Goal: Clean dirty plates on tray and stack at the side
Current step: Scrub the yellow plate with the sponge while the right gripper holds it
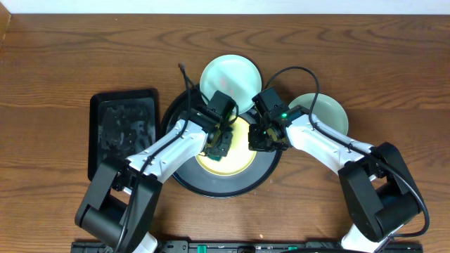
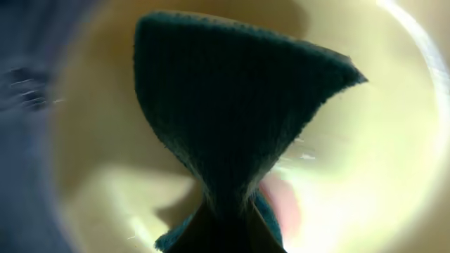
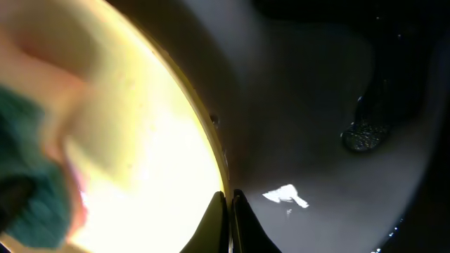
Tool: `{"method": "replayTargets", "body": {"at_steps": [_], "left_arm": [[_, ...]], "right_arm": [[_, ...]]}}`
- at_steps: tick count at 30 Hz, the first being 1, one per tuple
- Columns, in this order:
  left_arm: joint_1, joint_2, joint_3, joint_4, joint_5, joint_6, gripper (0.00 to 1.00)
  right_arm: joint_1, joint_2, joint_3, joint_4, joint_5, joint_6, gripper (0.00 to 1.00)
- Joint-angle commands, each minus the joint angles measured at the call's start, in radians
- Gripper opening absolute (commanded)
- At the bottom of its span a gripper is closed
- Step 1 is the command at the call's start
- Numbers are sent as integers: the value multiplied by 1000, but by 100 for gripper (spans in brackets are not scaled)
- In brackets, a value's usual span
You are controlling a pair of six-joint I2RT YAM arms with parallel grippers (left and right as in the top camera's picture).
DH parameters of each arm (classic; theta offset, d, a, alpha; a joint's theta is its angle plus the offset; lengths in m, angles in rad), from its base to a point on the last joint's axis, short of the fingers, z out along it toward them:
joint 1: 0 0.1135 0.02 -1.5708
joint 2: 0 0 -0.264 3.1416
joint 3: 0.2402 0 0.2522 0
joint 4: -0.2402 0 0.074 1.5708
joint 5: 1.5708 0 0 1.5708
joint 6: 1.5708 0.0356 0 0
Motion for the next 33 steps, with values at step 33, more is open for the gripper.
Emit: {"method": "replayTargets", "body": {"at_steps": [33], "left_arm": [[8,8,-8,-19,197,70,8]], "right_arm": [[-4,8,14,5,6,-13,1]]}}
